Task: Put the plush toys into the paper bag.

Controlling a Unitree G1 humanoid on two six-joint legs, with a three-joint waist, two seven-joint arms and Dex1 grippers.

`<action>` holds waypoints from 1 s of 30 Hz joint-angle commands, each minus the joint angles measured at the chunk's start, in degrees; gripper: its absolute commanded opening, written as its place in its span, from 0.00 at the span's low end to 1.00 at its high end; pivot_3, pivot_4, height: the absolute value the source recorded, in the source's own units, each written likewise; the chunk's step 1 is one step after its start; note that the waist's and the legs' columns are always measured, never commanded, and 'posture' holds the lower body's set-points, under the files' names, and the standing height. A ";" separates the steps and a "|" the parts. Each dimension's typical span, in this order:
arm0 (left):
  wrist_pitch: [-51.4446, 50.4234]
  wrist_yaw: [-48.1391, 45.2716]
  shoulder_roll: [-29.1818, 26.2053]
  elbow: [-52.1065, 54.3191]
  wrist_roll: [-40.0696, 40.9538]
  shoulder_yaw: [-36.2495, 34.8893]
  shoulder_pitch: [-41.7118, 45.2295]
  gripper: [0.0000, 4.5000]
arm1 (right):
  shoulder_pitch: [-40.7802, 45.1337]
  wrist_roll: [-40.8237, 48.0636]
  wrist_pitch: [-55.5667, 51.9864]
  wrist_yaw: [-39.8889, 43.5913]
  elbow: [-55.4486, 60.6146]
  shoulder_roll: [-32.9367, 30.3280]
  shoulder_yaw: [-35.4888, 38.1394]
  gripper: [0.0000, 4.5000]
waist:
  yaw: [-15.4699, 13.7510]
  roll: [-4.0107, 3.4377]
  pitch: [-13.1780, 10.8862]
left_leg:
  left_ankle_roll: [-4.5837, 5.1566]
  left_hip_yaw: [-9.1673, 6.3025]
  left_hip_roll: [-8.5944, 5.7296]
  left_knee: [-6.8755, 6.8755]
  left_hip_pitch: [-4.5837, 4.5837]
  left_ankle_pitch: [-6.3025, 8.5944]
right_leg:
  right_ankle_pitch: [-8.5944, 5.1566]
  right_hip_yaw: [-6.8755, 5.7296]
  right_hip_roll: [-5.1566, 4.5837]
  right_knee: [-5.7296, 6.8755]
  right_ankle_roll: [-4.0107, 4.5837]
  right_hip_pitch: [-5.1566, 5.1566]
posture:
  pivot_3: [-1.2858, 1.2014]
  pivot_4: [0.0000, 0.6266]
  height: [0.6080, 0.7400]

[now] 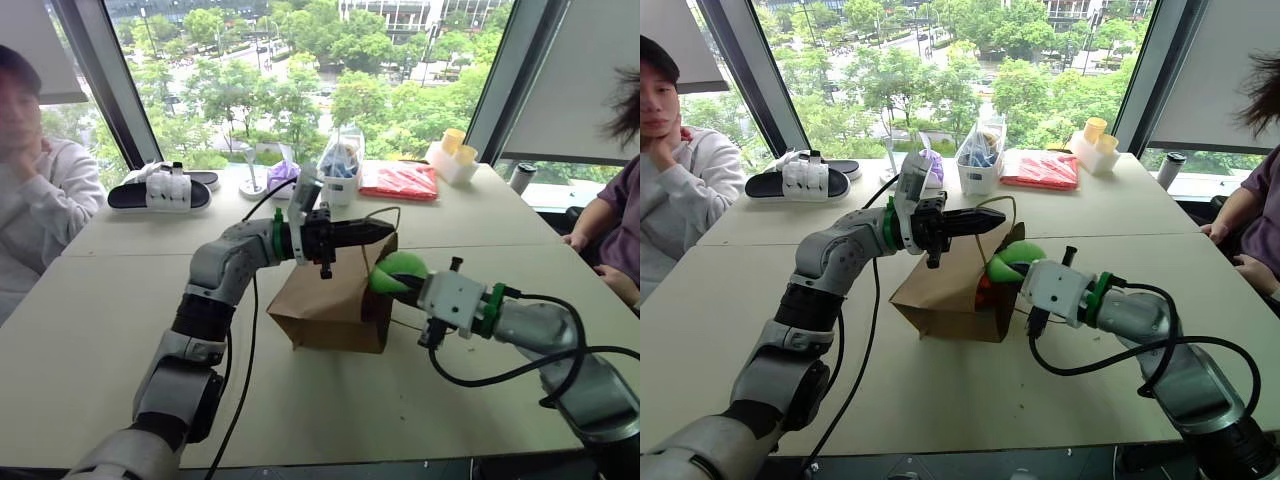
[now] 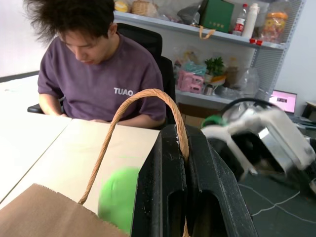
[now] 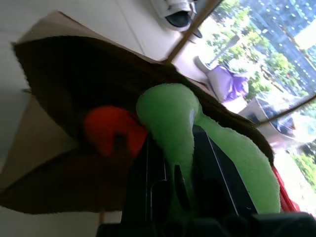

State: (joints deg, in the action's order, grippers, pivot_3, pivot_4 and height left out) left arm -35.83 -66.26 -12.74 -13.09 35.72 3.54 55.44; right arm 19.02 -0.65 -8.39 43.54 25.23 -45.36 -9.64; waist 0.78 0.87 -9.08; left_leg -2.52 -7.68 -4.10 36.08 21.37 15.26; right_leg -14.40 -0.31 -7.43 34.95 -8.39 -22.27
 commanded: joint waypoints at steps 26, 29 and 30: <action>-0.14 1.95 1.86 2.14 2.65 -2.85 0.05 0.00 | -4.84 -0.32 3.26 0.22 2.87 3.46 10.28 0.99 | -0.13 0.01 0.00 | -0.07 -0.12 -0.01 -0.02 0.00 -0.04 | 0.00 0.00 0.01 0.02 0.01 0.03 | 0.52 0.24 1.00; 0.37 1.89 2.09 1.40 2.39 -3.17 0.35 0.00 | -8.56 3.56 -1.08 0.14 7.09 3.44 14.73 0.99 | -0.20 0.01 0.00 | -0.02 -0.14 -0.01 -0.03 0.02 -0.01 | 0.00 0.00 0.02 0.01 0.01 0.02 | 0.52 0.24 1.00; 0.52 1.96 2.21 0.99 2.38 -3.37 0.46 0.00 | -9.87 3.89 -1.58 0.28 8.06 3.19 15.33 0.99 | -0.21 0.01 0.00 | -0.02 -0.14 -0.01 -0.03 0.02 -0.01 | 0.00 0.01 0.02 0.01 0.01 0.02 | 0.52 0.24 1.00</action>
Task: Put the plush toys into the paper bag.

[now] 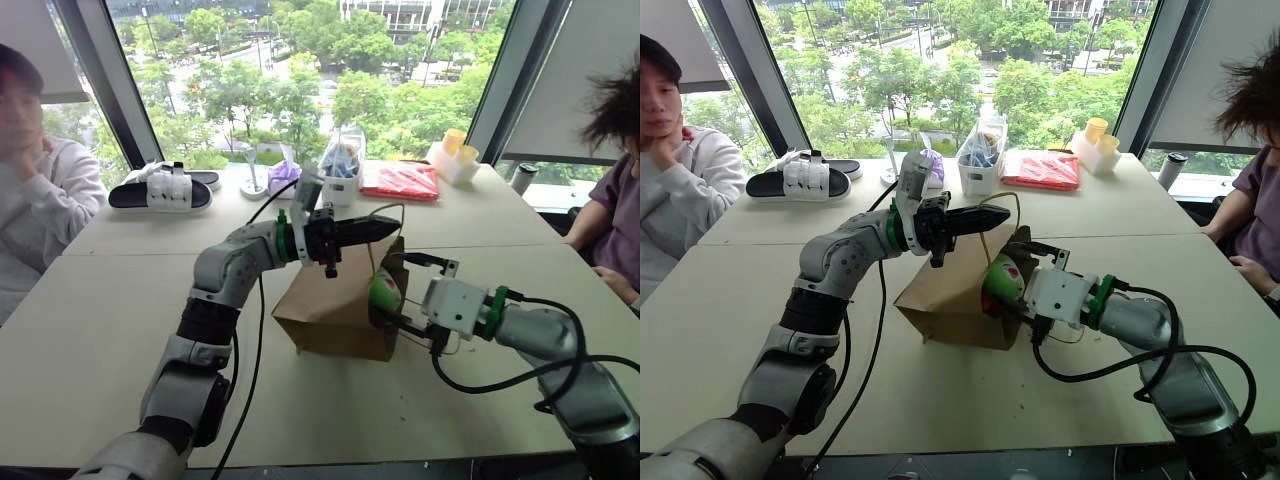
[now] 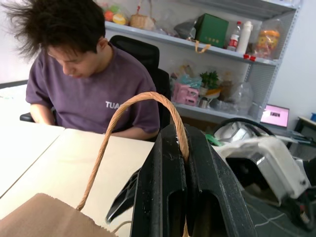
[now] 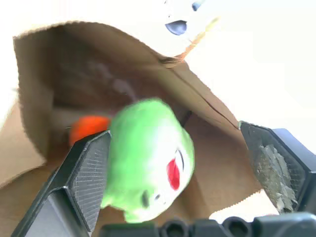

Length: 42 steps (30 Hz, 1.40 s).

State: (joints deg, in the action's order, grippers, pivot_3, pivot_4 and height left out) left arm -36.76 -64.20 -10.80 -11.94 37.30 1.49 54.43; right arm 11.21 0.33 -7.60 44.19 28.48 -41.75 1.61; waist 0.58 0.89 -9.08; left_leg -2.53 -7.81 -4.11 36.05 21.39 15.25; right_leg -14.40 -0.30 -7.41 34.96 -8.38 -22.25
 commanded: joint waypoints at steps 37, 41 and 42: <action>8.87 -3.97 0.11 -1.40 -6.35 5.26 -0.91 0.00 | -14.68 20.94 -48.33 -16.39 21.49 12.36 17.94 0.99 | -0.23 0.02 0.07 | 0.02 -0.10 0.00 -0.03 0.01 0.01 | 0.00 0.07 0.07 0.00 0.01 0.00 | 0.52 0.24 1.00; 9.02 -4.21 0.31 -1.99 -6.40 5.20 -0.65 0.00 | -18.07 23.39 -50.58 -17.07 22.56 12.89 14.52 0.99 | -0.17 0.03 0.07 | 0.03 -0.09 0.00 -0.04 0.01 0.01 | -0.01 0.07 0.07 -0.01 0.01 0.01 | 0.52 0.24 1.00; 9.12 -4.21 0.42 -2.22 -6.46 5.21 -0.53 0.00 | -18.35 23.05 -50.78 -17.69 22.31 12.83 13.39 0.99 | -0.04 0.03 0.07 | 0.02 -0.09 0.00 -0.04 0.01 0.01 | -0.01 0.07 0.07 0.00 0.01 0.01 | 0.52 0.24 1.00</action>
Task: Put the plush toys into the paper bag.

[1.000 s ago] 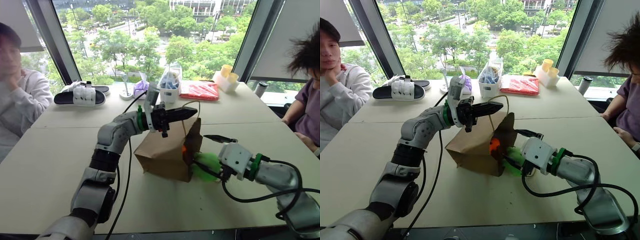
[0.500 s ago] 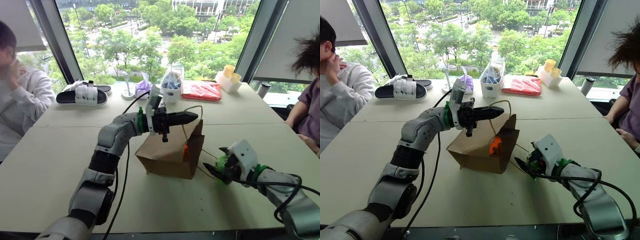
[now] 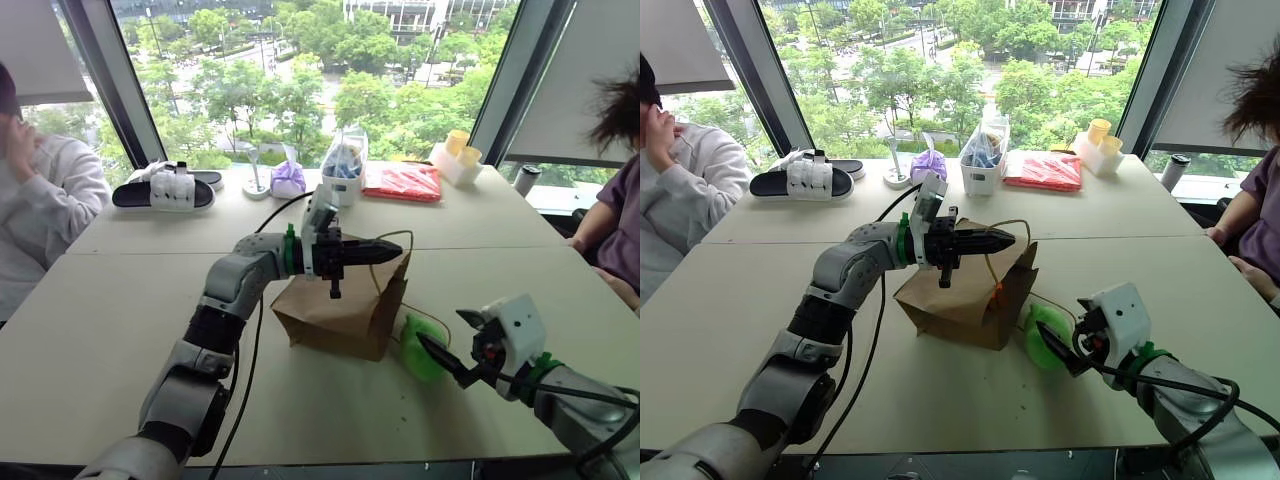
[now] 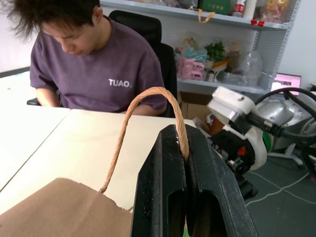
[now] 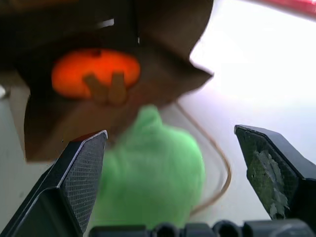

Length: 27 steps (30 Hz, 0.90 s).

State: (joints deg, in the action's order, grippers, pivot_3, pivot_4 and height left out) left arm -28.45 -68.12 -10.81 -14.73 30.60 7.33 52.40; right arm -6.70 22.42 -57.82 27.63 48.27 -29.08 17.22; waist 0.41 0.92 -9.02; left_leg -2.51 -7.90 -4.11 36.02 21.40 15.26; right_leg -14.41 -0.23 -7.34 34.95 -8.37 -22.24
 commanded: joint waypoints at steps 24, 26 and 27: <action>-1.62 0.12 0.60 0.55 2.53 -2.47 2.18 0.00 | 4.91 8.91 9.99 2.39 0.31 -1.87 1.94 0.01 | 0.16 0.00 0.00 | 0.00 0.00 0.01 0.02 -0.02 0.00 | 0.00 0.00 0.01 0.01 -0.01 0.01 | 0.52 0.24 1.00; -3.08 -0.24 0.55 0.86 3.74 -2.80 2.35 0.00 | 5.90 9.72 9.87 2.62 0.07 -2.78 1.40 0.01 | 0.16 0.00 0.00 | 0.00 -0.03 0.03 0.00 -0.02 0.00 | 0.00 0.00 0.04 0.02 -0.01 0.02 | 0.52 0.24 1.00; -3.76 -0.43 0.54 1.16 4.32 -2.99 2.42 0.00 | 6.42 9.35 9.99 2.73 -0.45 -3.47 0.23 0.01 | 0.16 0.00 0.00 | 0.00 -0.03 0.03 -0.01 -0.02 0.00 | 0.00 0.00 0.04 0.02 -0.01 0.01 | 0.52 0.24 1.00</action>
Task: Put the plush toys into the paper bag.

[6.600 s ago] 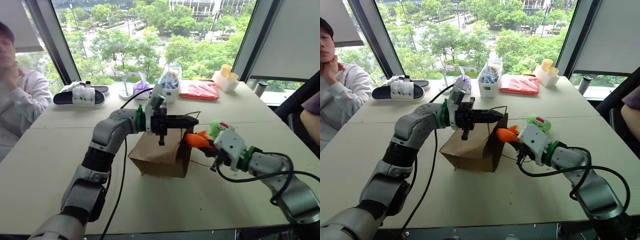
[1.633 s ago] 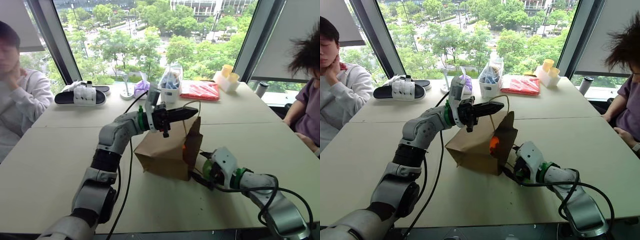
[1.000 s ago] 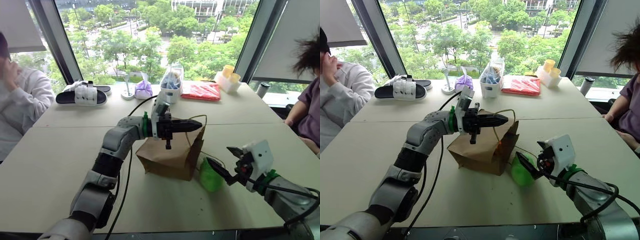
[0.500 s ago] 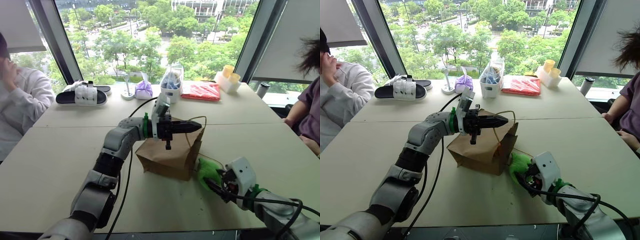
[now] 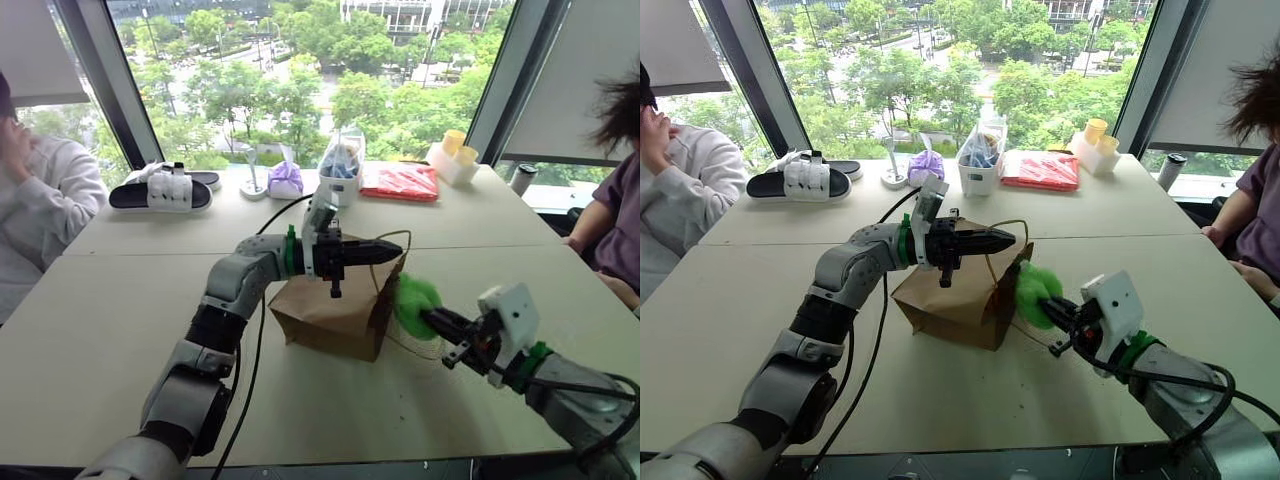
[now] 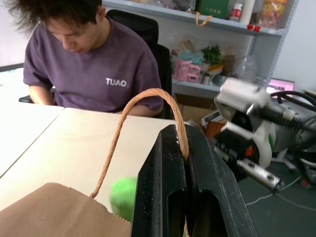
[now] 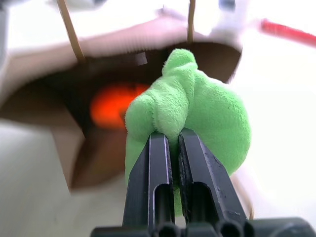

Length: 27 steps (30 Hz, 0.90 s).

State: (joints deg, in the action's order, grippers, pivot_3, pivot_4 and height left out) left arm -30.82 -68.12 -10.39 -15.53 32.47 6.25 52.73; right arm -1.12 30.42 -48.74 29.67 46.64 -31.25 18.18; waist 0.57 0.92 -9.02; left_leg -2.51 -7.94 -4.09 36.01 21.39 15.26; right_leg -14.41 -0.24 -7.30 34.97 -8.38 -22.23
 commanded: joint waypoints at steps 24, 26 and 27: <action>-12.37 9.69 0.47 4.99 15.66 -14.07 1.39 0.00 | 30.04 -12.90 11.68 12.07 -22.90 -3.40 -30.41 0.47 | 0.14 0.02 -0.02 | -0.17 -0.09 -0.02 0.00 0.08 -0.09 | 0.01 0.01 0.03 -0.01 0.00 -0.09 | 0.52 0.24 1.00; -12.56 9.93 0.33 5.32 15.95 -14.26 1.23 0.00 | 29.63 -12.42 11.60 12.27 -22.10 -3.45 -29.77 0.70 | 0.16 0.02 -0.02 | -0.14 -0.10 0.00 -0.01 0.07 -0.07 | 0.01 0.01 0.05 0.00 0.01 -0.09 | 0.52 0.24 1.00; -12.59 10.00 0.19 5.39 16.10 -14.40 1.20 0.00 | 29.31 -11.93 11.28 12.19 -21.43 -3.34 -29.16 0.82 | 0.15 0.02 -0.02 | -0.13 -0.09 0.00 0.00 0.06 -0.07 | 0.01 0.01 0.05 0.00 0.01 -0.08 | 0.52 0.24 1.00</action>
State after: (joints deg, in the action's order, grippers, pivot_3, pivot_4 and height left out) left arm -43.46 -58.37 -9.77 -12.23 47.00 -6.74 53.45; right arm 27.99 17.29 -37.94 41.75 22.51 -34.58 -13.29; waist 0.72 0.94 -9.03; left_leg -2.63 -8.03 -4.09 36.01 21.45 15.20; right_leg -14.40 -0.23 -7.26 34.97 -8.37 -22.31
